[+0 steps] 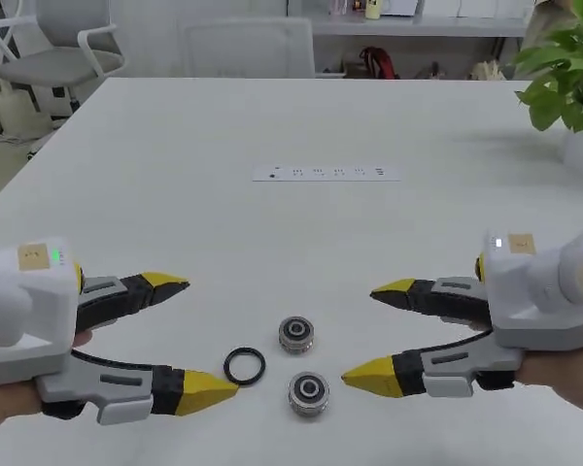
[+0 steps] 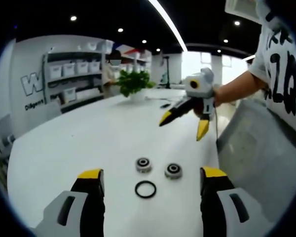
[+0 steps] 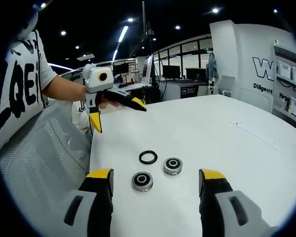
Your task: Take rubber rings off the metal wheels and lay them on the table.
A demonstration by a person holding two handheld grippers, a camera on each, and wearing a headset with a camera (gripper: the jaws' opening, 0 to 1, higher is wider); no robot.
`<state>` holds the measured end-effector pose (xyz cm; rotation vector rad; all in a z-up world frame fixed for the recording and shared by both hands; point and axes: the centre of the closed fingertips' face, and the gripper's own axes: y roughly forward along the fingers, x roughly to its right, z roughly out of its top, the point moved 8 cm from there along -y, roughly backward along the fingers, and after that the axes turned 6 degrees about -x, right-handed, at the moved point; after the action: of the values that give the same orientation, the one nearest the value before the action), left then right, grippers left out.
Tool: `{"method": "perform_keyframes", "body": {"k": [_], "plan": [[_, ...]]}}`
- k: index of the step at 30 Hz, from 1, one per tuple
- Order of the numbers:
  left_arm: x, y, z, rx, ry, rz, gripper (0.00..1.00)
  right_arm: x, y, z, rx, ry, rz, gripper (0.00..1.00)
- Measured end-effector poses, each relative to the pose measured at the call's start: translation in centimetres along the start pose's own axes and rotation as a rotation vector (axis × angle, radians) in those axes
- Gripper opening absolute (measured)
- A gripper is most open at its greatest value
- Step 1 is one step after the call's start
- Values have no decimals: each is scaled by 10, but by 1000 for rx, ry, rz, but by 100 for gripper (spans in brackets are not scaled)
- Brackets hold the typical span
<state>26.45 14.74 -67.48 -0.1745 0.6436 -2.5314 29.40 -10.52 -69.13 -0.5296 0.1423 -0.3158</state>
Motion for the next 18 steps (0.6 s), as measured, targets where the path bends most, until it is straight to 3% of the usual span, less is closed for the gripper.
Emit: {"method": "perform_keyframes", "body": {"k": [18], "plan": [[5,-5,-12,-25,6,10,90,0,-14,-22,-39,-10,-35,79]]}}
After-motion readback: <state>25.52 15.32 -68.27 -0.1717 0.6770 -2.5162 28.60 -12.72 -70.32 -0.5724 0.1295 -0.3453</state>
